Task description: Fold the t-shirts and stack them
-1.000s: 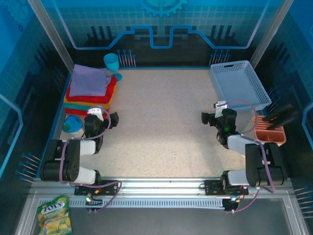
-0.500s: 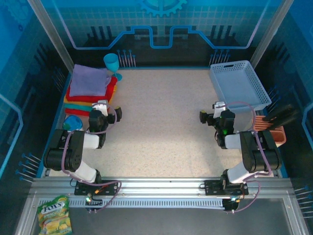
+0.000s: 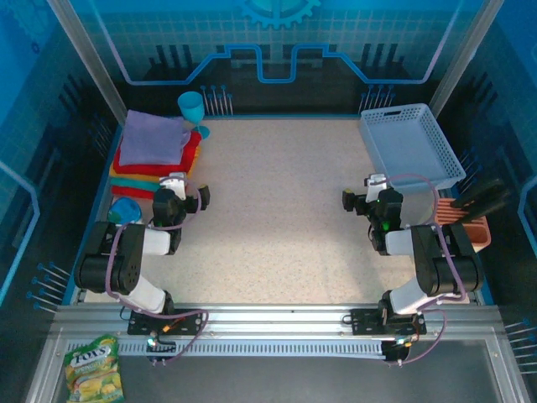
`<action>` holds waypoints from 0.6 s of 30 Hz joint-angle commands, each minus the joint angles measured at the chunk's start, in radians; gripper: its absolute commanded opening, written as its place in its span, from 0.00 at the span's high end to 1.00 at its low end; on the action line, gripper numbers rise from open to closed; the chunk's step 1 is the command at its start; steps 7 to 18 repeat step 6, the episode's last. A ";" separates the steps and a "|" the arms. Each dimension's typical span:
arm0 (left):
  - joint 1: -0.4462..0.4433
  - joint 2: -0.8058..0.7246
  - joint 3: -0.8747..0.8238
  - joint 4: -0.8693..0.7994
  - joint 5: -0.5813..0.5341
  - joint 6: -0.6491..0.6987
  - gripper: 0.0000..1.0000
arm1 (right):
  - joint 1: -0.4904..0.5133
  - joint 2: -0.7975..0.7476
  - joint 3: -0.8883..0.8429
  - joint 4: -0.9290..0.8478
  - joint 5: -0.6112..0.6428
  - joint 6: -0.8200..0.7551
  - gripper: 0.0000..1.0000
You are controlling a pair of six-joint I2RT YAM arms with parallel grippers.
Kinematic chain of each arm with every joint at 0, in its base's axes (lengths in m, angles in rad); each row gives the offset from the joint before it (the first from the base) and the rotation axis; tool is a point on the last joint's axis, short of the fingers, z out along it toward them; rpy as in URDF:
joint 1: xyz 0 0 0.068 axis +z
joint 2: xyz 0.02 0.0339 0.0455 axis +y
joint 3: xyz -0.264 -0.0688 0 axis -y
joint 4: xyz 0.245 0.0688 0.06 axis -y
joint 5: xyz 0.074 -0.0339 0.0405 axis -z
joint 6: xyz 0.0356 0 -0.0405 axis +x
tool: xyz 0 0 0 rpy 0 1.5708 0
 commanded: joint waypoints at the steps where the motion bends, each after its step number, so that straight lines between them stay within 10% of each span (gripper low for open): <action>1: -0.006 0.001 0.016 -0.005 0.021 0.023 0.01 | 0.017 0.003 0.012 0.051 0.041 -0.007 0.00; 18: -0.006 0.002 0.016 -0.004 0.022 0.023 0.01 | 0.050 0.007 0.022 0.040 0.112 -0.024 0.00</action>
